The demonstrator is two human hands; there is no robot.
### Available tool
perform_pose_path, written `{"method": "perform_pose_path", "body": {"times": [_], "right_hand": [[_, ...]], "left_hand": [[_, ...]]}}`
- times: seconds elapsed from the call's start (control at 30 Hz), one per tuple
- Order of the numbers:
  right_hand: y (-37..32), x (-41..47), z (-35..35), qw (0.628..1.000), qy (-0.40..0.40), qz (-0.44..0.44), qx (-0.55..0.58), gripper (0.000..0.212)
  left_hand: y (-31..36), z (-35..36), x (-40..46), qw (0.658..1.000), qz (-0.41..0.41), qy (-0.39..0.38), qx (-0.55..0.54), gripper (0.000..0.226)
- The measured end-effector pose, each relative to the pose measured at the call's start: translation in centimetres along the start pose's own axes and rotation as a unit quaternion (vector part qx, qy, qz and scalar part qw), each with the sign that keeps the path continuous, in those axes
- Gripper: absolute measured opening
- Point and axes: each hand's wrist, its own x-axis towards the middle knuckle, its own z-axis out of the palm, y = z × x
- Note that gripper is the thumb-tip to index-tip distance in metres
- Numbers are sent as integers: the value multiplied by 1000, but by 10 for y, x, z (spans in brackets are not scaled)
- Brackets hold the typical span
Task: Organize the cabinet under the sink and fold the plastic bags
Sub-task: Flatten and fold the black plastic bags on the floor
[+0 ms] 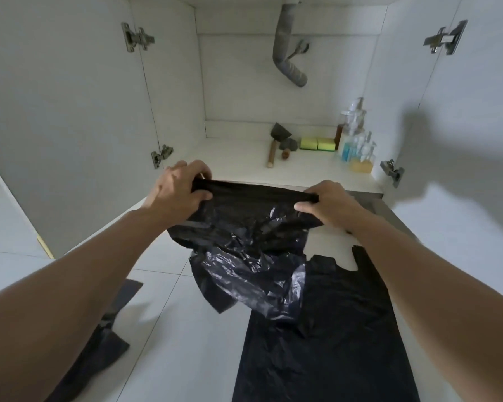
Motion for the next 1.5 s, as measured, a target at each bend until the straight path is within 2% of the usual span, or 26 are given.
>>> {"method": "perform_pose_path", "body": {"times": [0.07,0.17,0.27,0.33,0.37,0.43,0.53,0.63,0.7,0.77,0.87,0.93,1.0,1.07,1.13,1.27,1.37,1.5], "right_hand": [[-1,4,-17,999,9,-16,-26,26],[3,16,-46,990,55,-30,-122,26],[17,28,-75,977,104,4,-186,22],[27,31,-92,963,154,33,-218,26],[30,30,-101,954,198,43,-219,28],[35,26,-123,935,311,47,-166,28],[44,9,-151,868,478,1,-132,17],[58,-16,-156,808,578,-55,-103,41],[70,-39,-136,789,602,-93,-86,47],[89,-58,-101,804,580,-105,-76,52],[122,-81,-41,875,475,-63,-65,55],[139,-98,-8,910,400,-57,-94,53],[151,-120,21,930,344,-57,-117,48],[163,-144,49,945,284,-69,-144,47],[174,-165,72,960,213,-55,-173,46],[190,-196,95,967,115,-30,-224,32],[198,-213,111,968,53,-2,-246,47],[192,-229,130,964,-16,36,-263,47]], "left_hand": [[-6,-2,6,999,-31,9,20,19],[0,-3,27,995,-65,5,74,16],[17,1,54,985,-97,-46,136,17],[34,8,74,986,-103,-45,119,14],[44,11,83,991,-105,-16,85,14],[67,13,98,991,-87,98,-1,21],[101,9,106,961,23,261,-92,29],[112,16,91,924,125,334,-139,22],[105,38,65,921,154,325,-150,19],[91,71,27,939,163,258,-160,19],[61,127,-31,972,145,96,-158,23],[41,156,-62,989,100,-12,-108,21],[28,176,-90,991,61,-105,-59,20],[19,188,-113,981,58,-183,-34,20],[17,193,-131,963,60,-264,15,7],[16,205,-156,954,22,-298,36,7],[23,215,-173,938,42,-336,77,15],[35,222,-195,915,53,-379,129,20]]}}
